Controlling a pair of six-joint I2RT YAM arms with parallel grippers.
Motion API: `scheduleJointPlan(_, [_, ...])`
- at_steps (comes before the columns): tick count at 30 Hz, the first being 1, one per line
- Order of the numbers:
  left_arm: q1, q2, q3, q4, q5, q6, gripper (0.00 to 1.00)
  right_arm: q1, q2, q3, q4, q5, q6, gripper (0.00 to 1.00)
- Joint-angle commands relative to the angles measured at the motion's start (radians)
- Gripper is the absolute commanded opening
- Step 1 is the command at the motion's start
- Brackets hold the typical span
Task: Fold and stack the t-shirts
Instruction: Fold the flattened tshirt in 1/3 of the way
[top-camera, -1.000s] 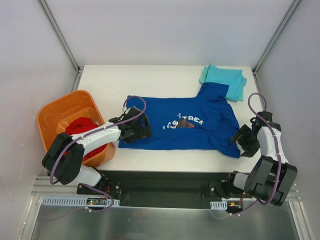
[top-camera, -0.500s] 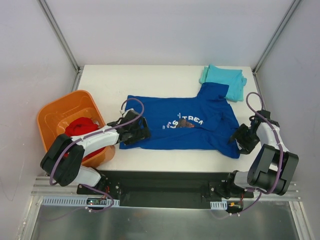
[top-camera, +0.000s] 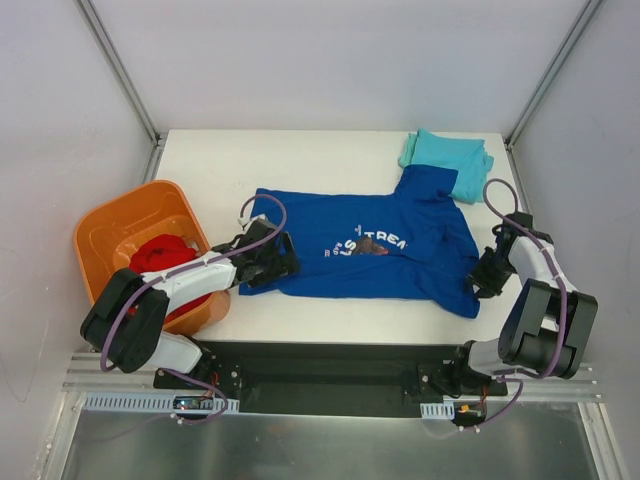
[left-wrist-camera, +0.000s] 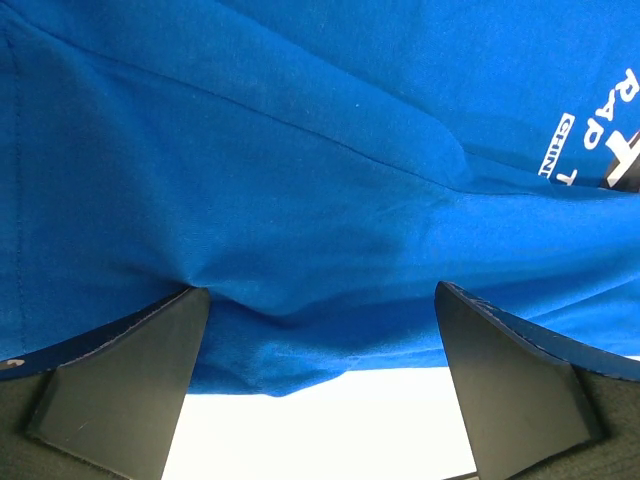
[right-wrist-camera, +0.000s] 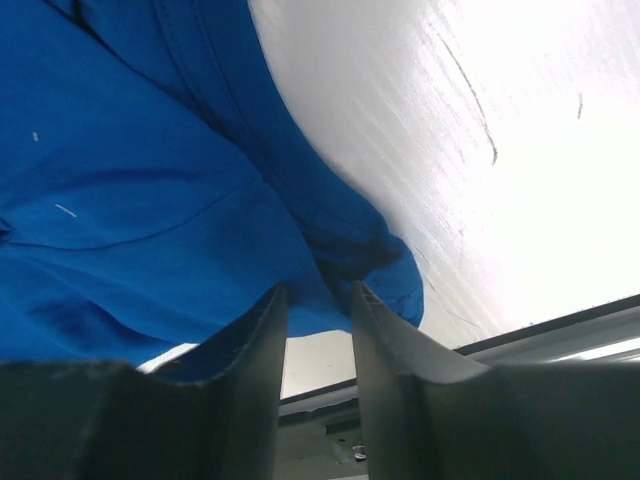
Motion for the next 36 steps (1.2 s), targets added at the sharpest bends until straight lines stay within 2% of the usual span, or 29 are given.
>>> scheduleJointPlan(1, [0.016,0.031,-0.053,-0.065,-0.029,0.033,0.99,0.010,0.021,0.033,-0.023,0.016,-0.009,0.26])
scheduleJointPlan(4, [0.017,0.028,-0.055,-0.065,-0.029,0.034,0.99,0.010,0.027,0.037,-0.015,-0.009,-0.007,0.15])
scheduleJointPlan(5, [0.019,0.023,-0.056,-0.065,-0.030,0.036,0.99,0.010,0.023,0.037,-0.012,-0.019,-0.006,0.03])
scheduleJointPlan(6, [0.019,0.023,-0.056,-0.065,-0.029,0.037,0.99,0.010,0.017,0.036,-0.007,-0.021,-0.006,0.01])
scheduleJointPlan(10, [0.022,0.012,-0.064,-0.065,-0.035,0.036,0.99,0.010,-0.043,0.046,-0.003,0.023,0.002,0.01])
scheduleJointPlan(17, [0.032,0.009,-0.076,-0.065,-0.035,0.037,0.99,0.012,-0.062,0.167,-0.082,0.169,-0.018,0.01])
scheduleJointPlan(20, [0.045,0.021,-0.083,-0.065,-0.023,0.036,0.99,0.012,-0.020,0.220,-0.148,0.229,-0.020,0.01])
scheduleJointPlan(29, [0.060,0.028,-0.095,-0.065,0.004,0.048,0.99,0.087,0.170,0.310,-0.141,0.298,-0.053,0.01])
scheduleJointPlan(30, [0.060,0.025,-0.096,-0.065,0.008,0.046,0.99,0.093,0.214,0.321,-0.148,0.309,-0.050,0.03])
scheduleJointPlan(33, [0.060,0.005,-0.113,-0.067,0.020,0.045,0.99,0.119,0.288,0.358,-0.196,0.402,-0.021,0.19])
scheduleJointPlan(34, [0.060,-0.011,-0.119,-0.065,0.024,0.042,0.99,0.124,0.300,0.364,-0.204,0.445,0.000,0.32])
scheduleJointPlan(36, [0.060,-0.028,-0.132,-0.067,0.043,0.042,0.99,0.124,0.307,0.379,-0.216,0.462,0.009,0.48])
